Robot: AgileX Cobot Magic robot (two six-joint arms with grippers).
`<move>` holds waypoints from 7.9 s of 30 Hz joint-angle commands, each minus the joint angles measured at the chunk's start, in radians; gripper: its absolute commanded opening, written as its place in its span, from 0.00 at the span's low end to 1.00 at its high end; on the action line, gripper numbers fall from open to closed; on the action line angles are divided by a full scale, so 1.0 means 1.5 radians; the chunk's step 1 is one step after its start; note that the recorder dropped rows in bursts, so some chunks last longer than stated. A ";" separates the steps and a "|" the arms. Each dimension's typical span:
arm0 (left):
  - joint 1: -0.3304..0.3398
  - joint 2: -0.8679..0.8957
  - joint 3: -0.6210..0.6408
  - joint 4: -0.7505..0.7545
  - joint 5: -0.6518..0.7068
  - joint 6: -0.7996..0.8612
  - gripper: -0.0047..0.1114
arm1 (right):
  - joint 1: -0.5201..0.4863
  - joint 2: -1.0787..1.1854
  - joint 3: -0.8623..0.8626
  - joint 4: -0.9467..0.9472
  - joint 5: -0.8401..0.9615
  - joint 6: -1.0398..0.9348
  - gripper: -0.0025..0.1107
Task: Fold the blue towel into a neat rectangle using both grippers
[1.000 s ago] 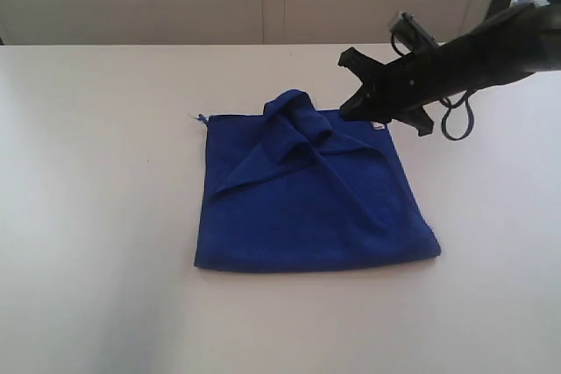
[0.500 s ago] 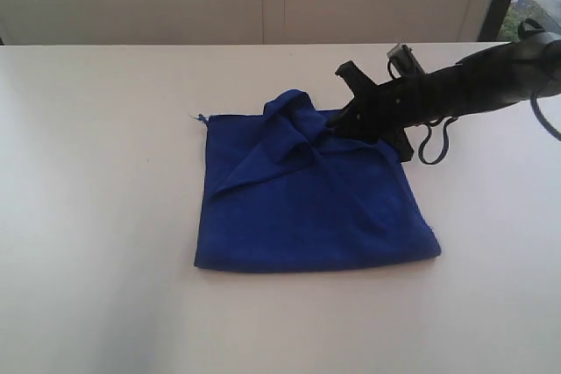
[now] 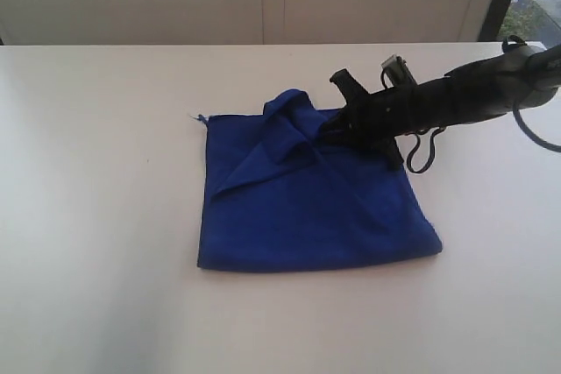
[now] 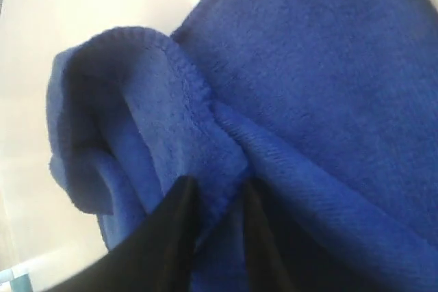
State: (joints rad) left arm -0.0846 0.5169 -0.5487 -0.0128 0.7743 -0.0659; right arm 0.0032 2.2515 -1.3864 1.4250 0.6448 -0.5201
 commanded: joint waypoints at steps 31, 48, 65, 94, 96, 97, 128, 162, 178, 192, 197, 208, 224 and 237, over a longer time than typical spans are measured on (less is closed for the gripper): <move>0.001 -0.004 0.003 -0.006 0.002 0.002 0.04 | -0.002 -0.130 0.001 -0.497 0.009 -0.008 0.33; 0.001 -0.004 0.003 -0.006 0.002 0.002 0.04 | -0.002 -0.156 0.004 -0.528 -0.044 0.178 0.34; 0.001 -0.004 0.003 -0.006 0.002 0.002 0.04 | -0.002 -0.128 0.033 -0.516 -0.038 0.319 0.34; 0.001 -0.004 0.003 -0.006 0.002 0.002 0.04 | -0.002 -0.137 0.033 -0.456 -0.037 0.304 0.34; 0.001 -0.004 0.003 -0.006 0.002 0.002 0.04 | -0.002 -0.129 0.033 -0.456 -0.029 0.318 0.34; 0.001 -0.004 0.003 -0.006 0.002 0.002 0.04 | -0.002 -0.126 0.033 -0.455 -0.029 0.319 0.34; 0.001 -0.004 0.003 -0.006 0.002 0.002 0.04 | -0.002 -0.117 0.033 -0.392 -0.102 0.292 0.34; 0.001 -0.004 0.003 -0.006 0.002 0.002 0.04 | 0.000 -0.145 0.033 -0.195 -0.015 0.017 0.34; 0.001 -0.004 0.003 -0.006 0.002 0.002 0.04 | 0.000 -0.104 0.033 -0.201 -0.050 0.017 0.34; 0.001 -0.004 0.003 -0.006 0.002 0.002 0.04 | 0.000 -0.107 0.033 -0.201 -0.062 0.019 0.33; 0.001 -0.004 0.003 -0.006 0.002 0.002 0.04 | 0.000 -0.107 0.033 -0.202 -0.065 0.019 0.10; 0.001 -0.004 0.003 -0.006 0.002 0.002 0.04 | -0.003 -0.129 0.033 -0.249 -0.061 0.021 0.02; 0.001 -0.004 0.003 -0.006 0.002 0.002 0.04 | -0.003 -0.205 0.033 -0.601 0.055 0.177 0.02; 0.001 -0.004 0.003 -0.006 0.002 0.002 0.04 | -0.002 -0.205 0.033 -0.601 0.051 0.177 0.02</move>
State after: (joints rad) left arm -0.0846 0.5169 -0.5487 -0.0128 0.7743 -0.0659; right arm 0.0032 1.9529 -1.3392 0.5320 0.7250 -0.2538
